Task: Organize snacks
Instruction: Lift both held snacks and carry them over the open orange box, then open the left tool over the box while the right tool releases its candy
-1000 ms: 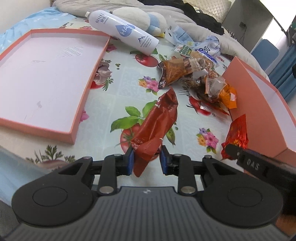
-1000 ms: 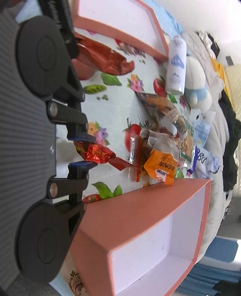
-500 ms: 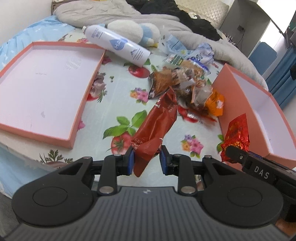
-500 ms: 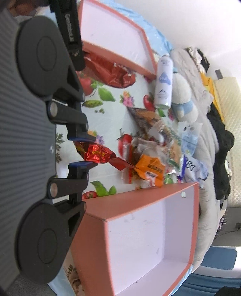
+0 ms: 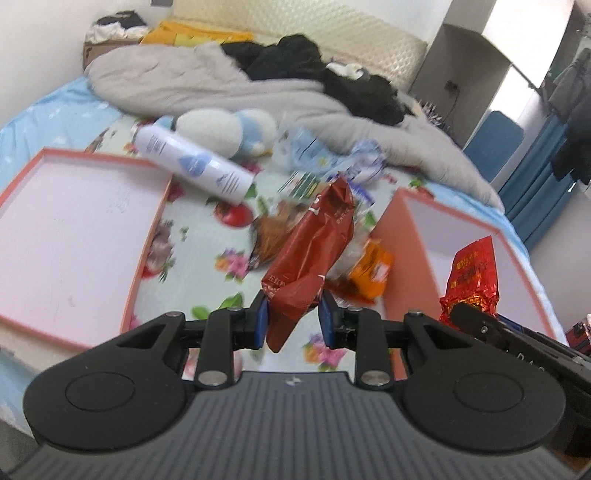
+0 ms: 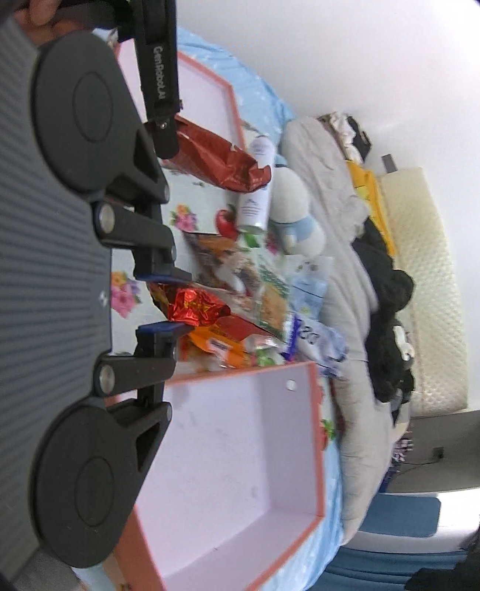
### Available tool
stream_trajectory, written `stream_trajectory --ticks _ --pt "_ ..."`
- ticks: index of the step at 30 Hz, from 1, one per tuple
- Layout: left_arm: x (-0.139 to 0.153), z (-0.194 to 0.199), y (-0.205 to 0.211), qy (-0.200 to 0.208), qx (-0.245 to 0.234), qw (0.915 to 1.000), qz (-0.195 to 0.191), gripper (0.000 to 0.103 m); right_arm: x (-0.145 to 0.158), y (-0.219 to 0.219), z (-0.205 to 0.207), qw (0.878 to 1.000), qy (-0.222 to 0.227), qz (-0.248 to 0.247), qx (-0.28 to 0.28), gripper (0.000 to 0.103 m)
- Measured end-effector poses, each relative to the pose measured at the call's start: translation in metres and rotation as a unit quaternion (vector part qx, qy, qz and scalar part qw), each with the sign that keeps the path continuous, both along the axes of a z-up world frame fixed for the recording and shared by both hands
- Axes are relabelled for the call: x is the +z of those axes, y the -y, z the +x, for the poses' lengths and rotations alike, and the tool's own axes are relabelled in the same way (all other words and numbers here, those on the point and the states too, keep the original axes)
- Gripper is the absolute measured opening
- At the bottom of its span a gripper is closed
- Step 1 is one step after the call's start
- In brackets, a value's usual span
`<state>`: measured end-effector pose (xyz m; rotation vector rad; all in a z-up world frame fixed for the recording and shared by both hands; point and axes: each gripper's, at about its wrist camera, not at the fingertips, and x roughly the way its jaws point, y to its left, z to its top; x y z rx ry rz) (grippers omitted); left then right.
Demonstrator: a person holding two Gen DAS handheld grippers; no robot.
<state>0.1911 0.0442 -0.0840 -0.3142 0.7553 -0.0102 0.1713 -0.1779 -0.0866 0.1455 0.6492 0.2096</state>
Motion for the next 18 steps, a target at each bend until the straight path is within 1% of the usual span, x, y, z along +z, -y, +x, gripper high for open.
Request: stream_trajectory --ticks 5,10,12,14,18 --pt "0.028 0.010 0.021 0.024 -0.018 0.9995 -0.005 0.032 0.023 0.020 0.005 1.000 0.029 -0.001 -0.011 0.024" --pt "0.051 0.020 0.047 0.045 -0.040 0.9982 -0.006 0.032 0.038 0.044 0.011 0.998 0.049 -0.001 -0.031 0.024" --pt "0.061 0.023 0.062 0.054 -0.063 0.9965 0.011 0.032 0.043 0.053 0.015 0.998 0.056 -0.004 -0.037 0.024" --pt "0.068 0.027 0.074 0.059 -0.080 0.9948 0.022 0.032 0.047 0.061 0.019 0.997 0.060 -0.008 -0.041 0.024" --pt "0.076 0.038 0.090 0.062 -0.091 0.9938 0.012 0.032 0.054 0.080 0.025 0.996 0.074 -0.022 -0.052 0.024"
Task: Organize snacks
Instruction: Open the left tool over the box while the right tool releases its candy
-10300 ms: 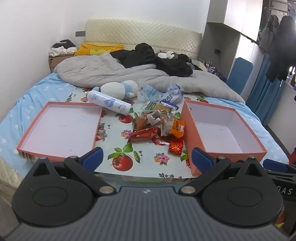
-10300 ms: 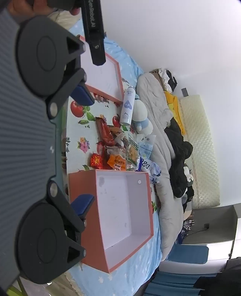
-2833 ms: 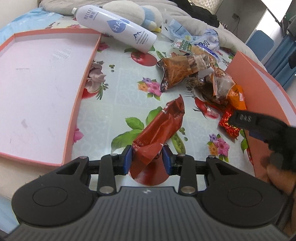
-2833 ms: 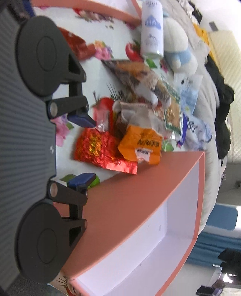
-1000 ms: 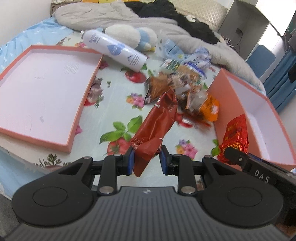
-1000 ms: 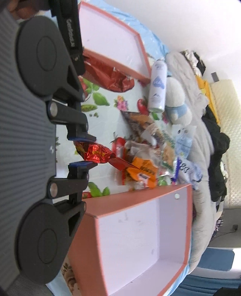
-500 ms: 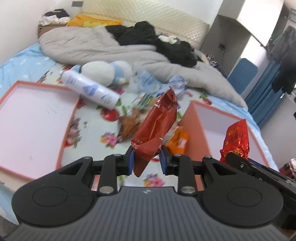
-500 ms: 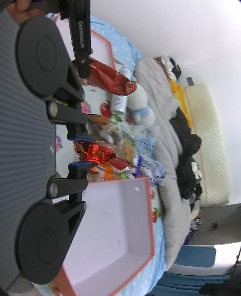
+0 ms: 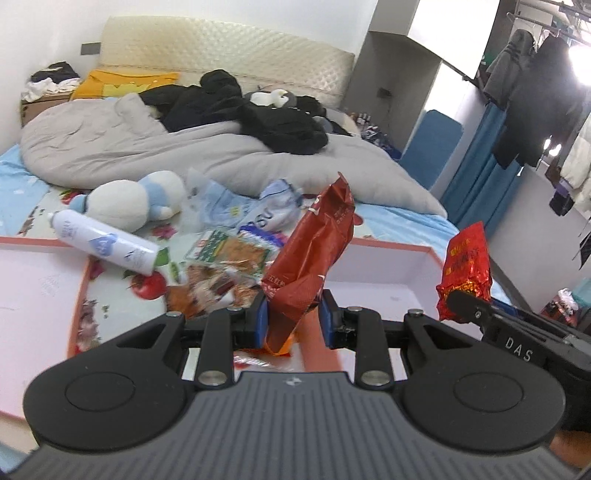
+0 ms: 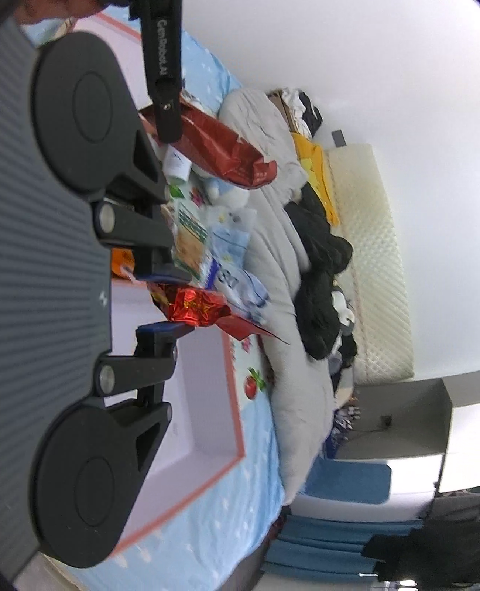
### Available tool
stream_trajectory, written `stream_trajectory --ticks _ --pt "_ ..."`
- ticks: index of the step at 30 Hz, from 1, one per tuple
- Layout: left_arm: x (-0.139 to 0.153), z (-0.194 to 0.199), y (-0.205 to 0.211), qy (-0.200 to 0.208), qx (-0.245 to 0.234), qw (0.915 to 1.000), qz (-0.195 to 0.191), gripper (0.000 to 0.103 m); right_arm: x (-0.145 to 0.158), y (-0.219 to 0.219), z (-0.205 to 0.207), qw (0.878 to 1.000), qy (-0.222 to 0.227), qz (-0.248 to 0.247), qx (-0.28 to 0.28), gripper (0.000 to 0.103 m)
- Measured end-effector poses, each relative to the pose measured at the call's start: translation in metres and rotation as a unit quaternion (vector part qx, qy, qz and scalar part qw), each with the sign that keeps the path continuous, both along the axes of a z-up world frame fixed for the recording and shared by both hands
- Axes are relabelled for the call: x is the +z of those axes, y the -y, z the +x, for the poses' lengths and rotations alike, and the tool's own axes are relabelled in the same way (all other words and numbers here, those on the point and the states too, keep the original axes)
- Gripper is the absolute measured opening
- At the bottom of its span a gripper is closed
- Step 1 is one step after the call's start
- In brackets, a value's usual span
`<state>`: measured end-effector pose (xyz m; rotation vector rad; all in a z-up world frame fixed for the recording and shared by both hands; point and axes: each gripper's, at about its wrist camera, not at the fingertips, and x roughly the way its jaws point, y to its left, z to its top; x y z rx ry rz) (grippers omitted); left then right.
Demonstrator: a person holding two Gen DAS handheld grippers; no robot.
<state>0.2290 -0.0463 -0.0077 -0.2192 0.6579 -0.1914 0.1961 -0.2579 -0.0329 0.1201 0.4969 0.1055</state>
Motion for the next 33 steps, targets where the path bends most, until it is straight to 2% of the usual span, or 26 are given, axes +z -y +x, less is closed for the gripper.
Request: stream_trajectory --ticks 6,14,19,23,26,31,33 --pt "-0.004 0.022 0.040 -0.002 -0.031 0.9995 0.001 0.032 -0.008 0.033 0.012 1.000 -0.005 0.006 -0.028 0.024" --pt "-0.047 0.062 0.094 -0.042 -0.055 0.9971 0.031 0.032 -0.050 0.068 0.033 0.998 -0.043 0.017 -0.049 0.024" --pt "-0.077 0.084 0.112 -0.068 -0.062 0.9946 0.048 0.032 -0.086 0.088 0.047 0.995 -0.082 0.014 -0.053 0.024" --pt "-0.095 0.095 0.122 -0.090 -0.065 0.9923 0.054 0.024 -0.111 0.097 0.057 0.992 -0.117 0.019 -0.047 0.024" --pt "-0.099 0.099 0.126 -0.092 -0.070 0.9915 0.059 0.024 -0.122 0.101 0.057 0.990 -0.131 0.035 -0.045 0.024" --pt "-0.096 0.098 0.131 -0.087 -0.073 0.9916 0.062 0.025 -0.130 0.101 0.057 0.988 -0.144 0.025 -0.045 0.025" --pt "-0.092 0.096 0.130 -0.085 -0.076 0.9917 0.060 0.025 -0.126 0.101 0.056 0.989 -0.140 0.017 -0.046 0.040"
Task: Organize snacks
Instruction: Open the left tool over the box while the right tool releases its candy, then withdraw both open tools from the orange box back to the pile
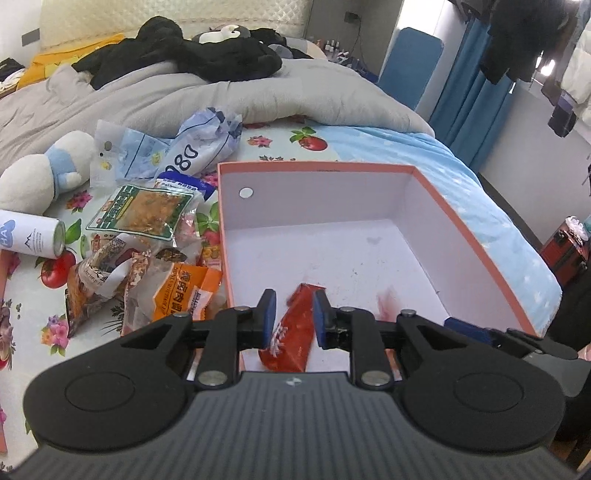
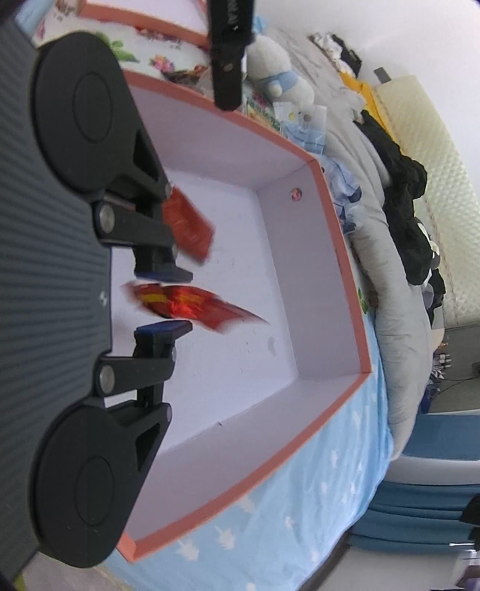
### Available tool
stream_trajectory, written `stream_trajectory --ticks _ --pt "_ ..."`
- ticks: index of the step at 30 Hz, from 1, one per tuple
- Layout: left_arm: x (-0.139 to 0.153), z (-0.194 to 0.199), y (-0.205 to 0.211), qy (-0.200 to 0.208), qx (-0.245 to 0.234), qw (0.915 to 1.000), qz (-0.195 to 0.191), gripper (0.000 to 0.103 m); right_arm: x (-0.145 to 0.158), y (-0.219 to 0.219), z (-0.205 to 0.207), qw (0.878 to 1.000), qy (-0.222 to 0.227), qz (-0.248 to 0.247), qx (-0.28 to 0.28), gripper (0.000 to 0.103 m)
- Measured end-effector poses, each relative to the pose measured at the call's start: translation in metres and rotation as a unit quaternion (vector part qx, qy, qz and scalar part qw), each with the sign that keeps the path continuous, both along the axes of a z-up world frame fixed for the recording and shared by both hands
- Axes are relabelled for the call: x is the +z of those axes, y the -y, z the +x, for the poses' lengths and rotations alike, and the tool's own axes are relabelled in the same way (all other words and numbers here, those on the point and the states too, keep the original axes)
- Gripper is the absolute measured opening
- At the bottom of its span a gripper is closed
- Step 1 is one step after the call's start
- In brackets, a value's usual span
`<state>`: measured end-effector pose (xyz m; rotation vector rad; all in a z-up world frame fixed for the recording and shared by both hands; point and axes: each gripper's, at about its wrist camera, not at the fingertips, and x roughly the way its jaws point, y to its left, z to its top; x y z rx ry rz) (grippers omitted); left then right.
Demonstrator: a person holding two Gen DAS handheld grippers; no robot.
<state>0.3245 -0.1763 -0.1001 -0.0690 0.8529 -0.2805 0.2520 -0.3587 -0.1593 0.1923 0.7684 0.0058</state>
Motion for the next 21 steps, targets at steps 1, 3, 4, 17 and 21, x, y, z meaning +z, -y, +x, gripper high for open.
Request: stream_trajectory --ticks 1,3,4,17,21 --pt "0.002 -0.002 -0.001 0.002 -0.001 1.0000 -0.002 0.025 0.002 0.000 -0.002 1.000 0.004 0.004 0.002 0.051" --pt "0.009 -0.007 -0.002 0.009 -0.002 1.0000 -0.004 0.025 0.009 0.001 -0.007 1.000 0.014 0.011 0.002 0.050" --pt "0.013 -0.010 -0.004 0.013 -0.002 0.9999 -0.005 0.025 0.013 0.002 -0.008 1.000 0.019 0.013 0.001 0.050" --pt "0.070 -0.059 -0.041 0.078 0.011 0.9965 -0.028 0.025 0.083 -0.020 -0.041 0.993 0.112 0.039 0.027 0.051" --pt "0.077 -0.073 -0.060 0.087 0.028 0.9953 -0.031 0.035 0.098 -0.033 -0.050 0.990 0.129 0.045 0.042 0.051"
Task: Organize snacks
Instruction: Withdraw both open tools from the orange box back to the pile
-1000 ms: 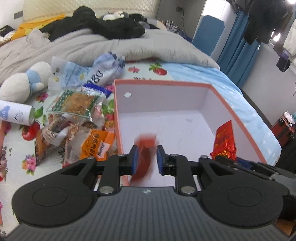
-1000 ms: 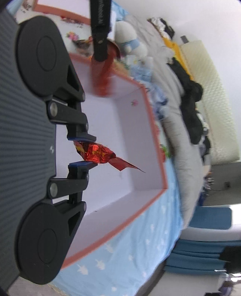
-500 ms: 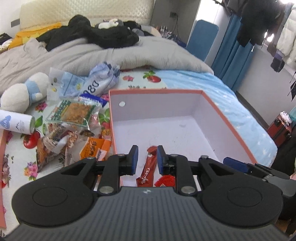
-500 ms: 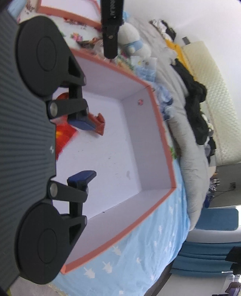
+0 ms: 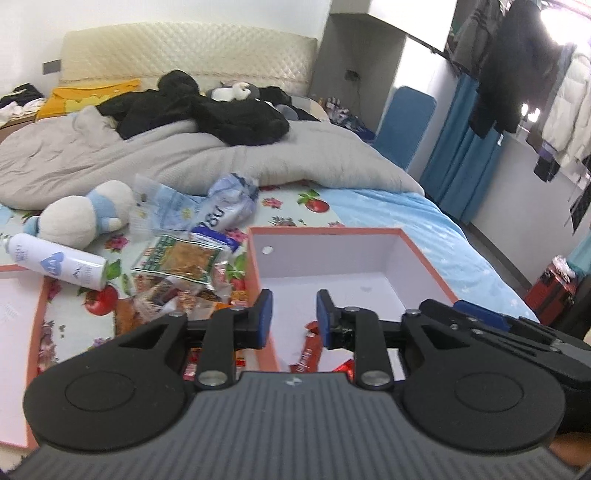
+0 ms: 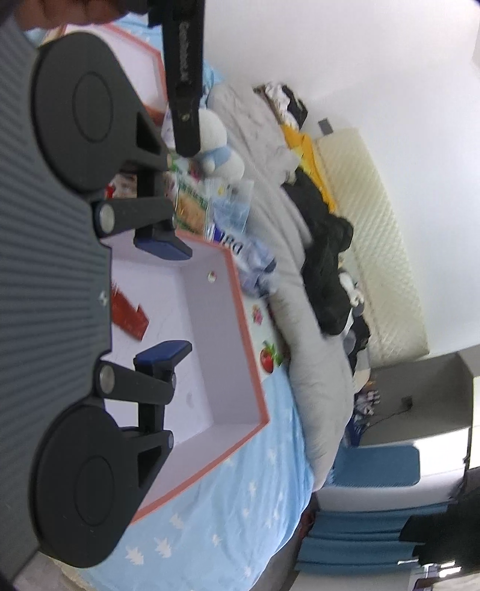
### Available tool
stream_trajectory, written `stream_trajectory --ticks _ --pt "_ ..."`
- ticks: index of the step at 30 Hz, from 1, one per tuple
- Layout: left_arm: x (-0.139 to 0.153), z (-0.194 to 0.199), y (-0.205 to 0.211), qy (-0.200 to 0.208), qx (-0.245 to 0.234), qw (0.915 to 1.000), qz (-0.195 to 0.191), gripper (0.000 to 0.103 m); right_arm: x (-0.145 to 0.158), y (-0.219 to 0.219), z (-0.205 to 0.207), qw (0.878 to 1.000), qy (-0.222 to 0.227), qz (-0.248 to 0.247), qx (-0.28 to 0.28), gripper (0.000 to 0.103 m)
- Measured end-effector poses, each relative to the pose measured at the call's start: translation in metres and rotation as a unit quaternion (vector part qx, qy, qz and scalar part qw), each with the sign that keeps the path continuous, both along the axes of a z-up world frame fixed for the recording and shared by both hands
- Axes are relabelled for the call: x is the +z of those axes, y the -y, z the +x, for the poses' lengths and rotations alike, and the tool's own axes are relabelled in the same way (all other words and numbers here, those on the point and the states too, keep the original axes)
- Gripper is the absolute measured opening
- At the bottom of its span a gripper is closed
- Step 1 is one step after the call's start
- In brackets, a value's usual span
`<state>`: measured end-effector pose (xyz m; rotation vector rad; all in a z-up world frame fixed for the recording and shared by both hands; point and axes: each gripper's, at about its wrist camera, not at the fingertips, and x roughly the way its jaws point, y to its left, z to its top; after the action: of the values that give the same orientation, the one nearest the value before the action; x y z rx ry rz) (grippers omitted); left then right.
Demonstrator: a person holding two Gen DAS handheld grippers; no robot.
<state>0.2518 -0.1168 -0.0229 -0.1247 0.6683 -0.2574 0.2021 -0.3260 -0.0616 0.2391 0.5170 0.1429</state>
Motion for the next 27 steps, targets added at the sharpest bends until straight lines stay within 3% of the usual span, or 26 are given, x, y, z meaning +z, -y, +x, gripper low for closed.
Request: stream_trajectory --ticks 13,15,27 --pt "-0.002 -0.046 -0.062 0.012 0.045 0.9989 0.007 0.053 0.007 -0.052 -0.021 0.998 0.014 0.002 0.055 0.051" --pt "-0.004 -0.052 -0.072 0.013 0.055 0.9984 0.005 0.060 0.007 -0.061 -0.024 0.998 0.014 -0.003 0.060 0.051" --pt "-0.029 -0.082 -0.114 -0.008 0.084 0.9964 0.003 0.065 -0.017 -0.103 -0.044 0.996 -0.007 -0.021 0.090 0.051"
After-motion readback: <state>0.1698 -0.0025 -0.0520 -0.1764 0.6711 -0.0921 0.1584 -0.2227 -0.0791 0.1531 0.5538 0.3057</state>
